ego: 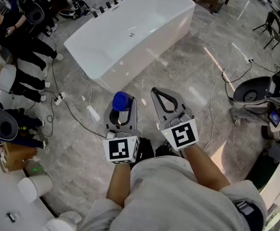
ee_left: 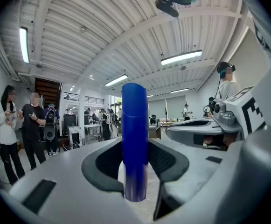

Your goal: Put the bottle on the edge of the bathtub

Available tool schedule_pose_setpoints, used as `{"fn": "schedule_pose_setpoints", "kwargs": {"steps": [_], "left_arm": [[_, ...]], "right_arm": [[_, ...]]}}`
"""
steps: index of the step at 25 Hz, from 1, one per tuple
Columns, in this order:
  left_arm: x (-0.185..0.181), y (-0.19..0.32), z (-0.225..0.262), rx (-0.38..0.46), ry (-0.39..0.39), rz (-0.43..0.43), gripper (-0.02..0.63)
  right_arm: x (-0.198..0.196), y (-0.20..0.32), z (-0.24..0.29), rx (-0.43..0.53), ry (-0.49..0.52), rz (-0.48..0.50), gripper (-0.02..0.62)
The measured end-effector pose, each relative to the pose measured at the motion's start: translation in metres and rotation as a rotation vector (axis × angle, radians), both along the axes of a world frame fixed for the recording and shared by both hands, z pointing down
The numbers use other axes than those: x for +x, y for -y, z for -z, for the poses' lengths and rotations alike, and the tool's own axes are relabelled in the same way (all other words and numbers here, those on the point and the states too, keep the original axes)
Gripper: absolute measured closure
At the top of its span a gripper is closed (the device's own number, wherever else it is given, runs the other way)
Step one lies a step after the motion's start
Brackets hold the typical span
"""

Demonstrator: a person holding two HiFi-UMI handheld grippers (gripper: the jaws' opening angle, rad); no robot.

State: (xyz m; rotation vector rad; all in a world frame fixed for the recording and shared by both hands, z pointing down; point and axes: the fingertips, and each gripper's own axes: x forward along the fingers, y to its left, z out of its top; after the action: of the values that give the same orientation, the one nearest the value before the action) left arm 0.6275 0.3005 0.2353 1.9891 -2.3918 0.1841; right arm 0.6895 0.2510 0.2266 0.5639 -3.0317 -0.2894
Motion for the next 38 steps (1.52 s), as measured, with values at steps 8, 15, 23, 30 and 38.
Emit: {"fn": "schedule_pose_setpoints", "kwargs": {"steps": [8, 15, 23, 30, 38], "left_arm": [[-0.004, -0.002, -0.004, -0.012, -0.002, 0.002, 0.436], [-0.015, -0.014, -0.01, -0.03, -0.006, 0.028, 0.436], [-0.021, -0.024, -0.012, -0.041, -0.004, 0.061, 0.436], [-0.06, -0.051, -0.011, -0.047, -0.013, 0.129, 0.436], [-0.101, -0.079, -0.022, -0.063, -0.03, 0.219, 0.436]], "right_arm": [[-0.005, -0.003, 0.002, 0.008, 0.019, 0.017, 0.589], [-0.017, -0.012, -0.005, 0.008, 0.0, 0.046, 0.589], [-0.031, -0.025, -0.009, -0.006, -0.009, 0.105, 0.589], [-0.072, -0.046, -0.011, -0.019, -0.027, 0.173, 0.589], [-0.116, -0.069, -0.024, -0.038, -0.055, 0.26, 0.589]]}}
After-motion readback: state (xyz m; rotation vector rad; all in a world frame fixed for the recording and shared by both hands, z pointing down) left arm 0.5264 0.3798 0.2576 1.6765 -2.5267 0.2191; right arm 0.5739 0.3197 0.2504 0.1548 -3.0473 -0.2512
